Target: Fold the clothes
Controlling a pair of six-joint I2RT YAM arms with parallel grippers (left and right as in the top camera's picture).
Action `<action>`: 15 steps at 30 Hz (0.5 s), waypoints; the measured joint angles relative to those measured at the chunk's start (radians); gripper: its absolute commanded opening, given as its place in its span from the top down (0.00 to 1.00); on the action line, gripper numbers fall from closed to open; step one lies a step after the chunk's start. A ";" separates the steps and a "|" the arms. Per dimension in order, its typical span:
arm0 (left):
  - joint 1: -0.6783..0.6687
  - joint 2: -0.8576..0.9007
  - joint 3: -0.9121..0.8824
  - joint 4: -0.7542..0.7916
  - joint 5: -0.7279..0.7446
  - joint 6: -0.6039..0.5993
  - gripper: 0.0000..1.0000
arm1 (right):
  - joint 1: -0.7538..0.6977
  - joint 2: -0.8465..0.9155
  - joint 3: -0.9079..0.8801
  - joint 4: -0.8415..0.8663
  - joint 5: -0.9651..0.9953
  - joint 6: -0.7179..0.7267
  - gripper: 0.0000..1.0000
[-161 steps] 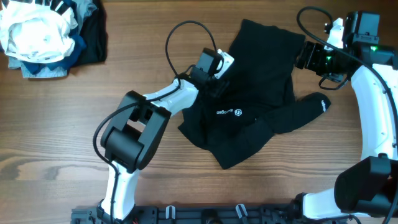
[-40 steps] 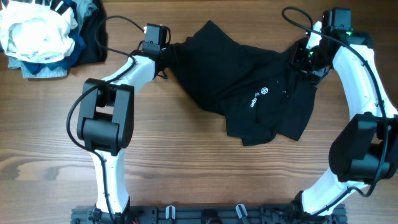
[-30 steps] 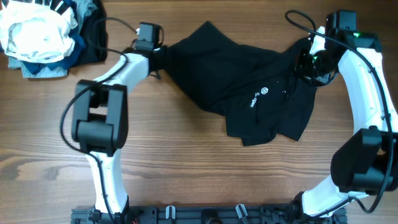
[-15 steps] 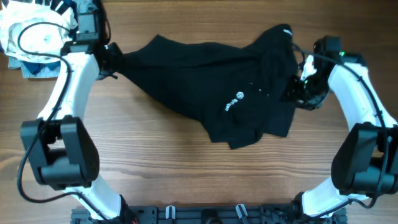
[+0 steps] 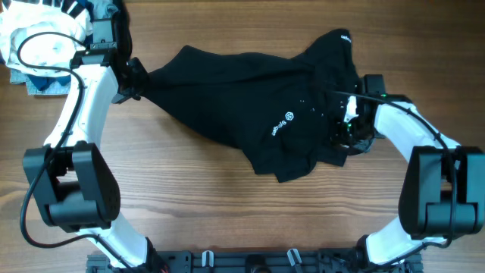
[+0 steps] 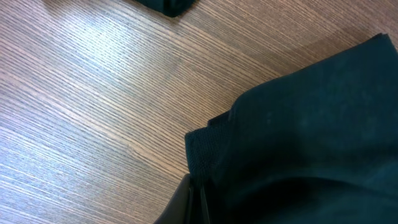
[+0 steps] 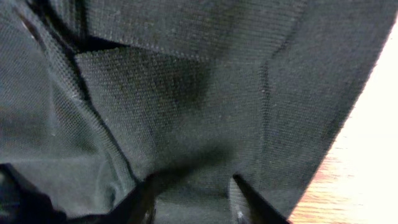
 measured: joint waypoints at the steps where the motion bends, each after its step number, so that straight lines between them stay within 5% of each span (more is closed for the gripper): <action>1: 0.000 0.000 0.000 0.000 0.000 0.000 0.96 | 0.007 -0.001 -0.002 0.004 0.011 0.011 0.73; 15: -0.087 0.000 0.000 -0.027 0.017 -0.062 0.96 | -0.106 0.001 -0.004 0.089 0.090 0.140 0.83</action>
